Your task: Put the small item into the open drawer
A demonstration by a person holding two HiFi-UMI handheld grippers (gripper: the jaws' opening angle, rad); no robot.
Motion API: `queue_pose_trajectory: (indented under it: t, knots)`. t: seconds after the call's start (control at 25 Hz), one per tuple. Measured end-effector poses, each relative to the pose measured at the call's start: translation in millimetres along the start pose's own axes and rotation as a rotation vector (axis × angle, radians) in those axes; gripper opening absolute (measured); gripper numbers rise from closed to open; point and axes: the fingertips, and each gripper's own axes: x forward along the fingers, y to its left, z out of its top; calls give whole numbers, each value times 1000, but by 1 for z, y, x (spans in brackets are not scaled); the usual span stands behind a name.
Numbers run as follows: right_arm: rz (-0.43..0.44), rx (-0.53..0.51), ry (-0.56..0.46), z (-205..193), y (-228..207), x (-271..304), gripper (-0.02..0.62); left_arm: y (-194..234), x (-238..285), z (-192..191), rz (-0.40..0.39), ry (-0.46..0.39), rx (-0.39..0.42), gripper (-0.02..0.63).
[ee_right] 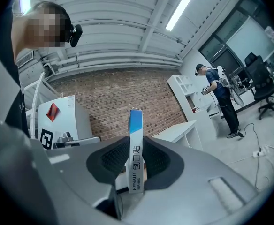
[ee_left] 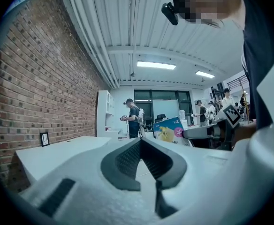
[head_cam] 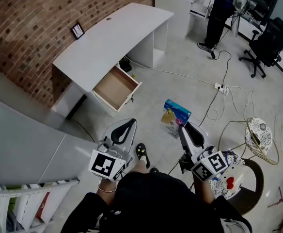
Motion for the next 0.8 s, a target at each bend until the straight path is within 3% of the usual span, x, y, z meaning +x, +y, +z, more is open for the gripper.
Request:
queue_pose_trajectory:
  t: [0.8]
  knots:
    - [-54, -48, 20, 15, -44, 109, 95, 108, 71, 2, -25, -27, -11, 0]
